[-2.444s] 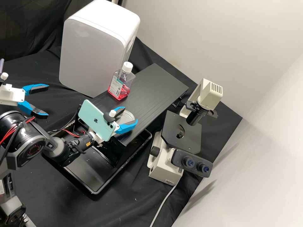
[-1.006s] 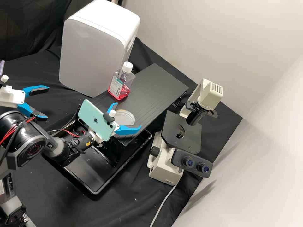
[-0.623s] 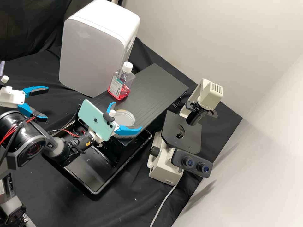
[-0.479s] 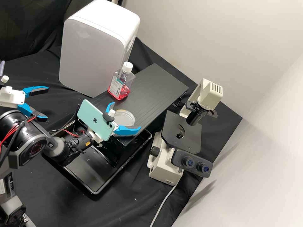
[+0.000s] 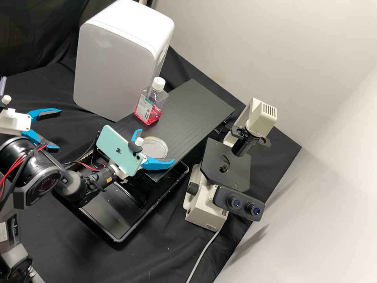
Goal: Remove the lid from the petri dish
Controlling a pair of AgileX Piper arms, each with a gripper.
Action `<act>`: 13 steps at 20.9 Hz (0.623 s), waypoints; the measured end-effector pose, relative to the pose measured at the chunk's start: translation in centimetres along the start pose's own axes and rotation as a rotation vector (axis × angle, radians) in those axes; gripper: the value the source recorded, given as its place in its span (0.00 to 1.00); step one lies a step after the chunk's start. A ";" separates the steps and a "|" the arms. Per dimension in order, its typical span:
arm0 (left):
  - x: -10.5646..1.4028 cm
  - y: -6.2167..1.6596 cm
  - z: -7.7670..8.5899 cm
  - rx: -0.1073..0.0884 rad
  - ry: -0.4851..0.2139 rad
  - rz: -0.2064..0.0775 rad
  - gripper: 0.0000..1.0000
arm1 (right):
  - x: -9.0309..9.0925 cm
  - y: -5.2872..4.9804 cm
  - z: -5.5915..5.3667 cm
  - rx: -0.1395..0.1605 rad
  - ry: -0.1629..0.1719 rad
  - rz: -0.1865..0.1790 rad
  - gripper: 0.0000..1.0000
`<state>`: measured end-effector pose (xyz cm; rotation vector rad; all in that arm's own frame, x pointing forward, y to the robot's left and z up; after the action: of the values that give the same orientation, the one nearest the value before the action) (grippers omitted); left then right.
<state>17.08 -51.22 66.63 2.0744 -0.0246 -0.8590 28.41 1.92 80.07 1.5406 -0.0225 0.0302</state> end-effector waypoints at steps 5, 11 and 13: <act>0.0 -0.02 0.1 0.000 -0.002 0.000 1.00 | 0.0 0.0 0.0 0.000 0.000 0.000 0.00; 0.0 -0.05 0.2 -0.001 -0.005 -0.001 1.00 | 0.0 0.0 0.0 0.000 0.000 0.000 0.00; 0.0 -0.05 0.2 0.006 -0.005 -0.001 1.00 | 0.0 0.0 0.0 0.001 0.000 0.000 0.00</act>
<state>16.95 -51.32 66.53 2.0778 -0.0283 -0.8656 28.41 1.92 80.07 1.5416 -0.0225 0.0302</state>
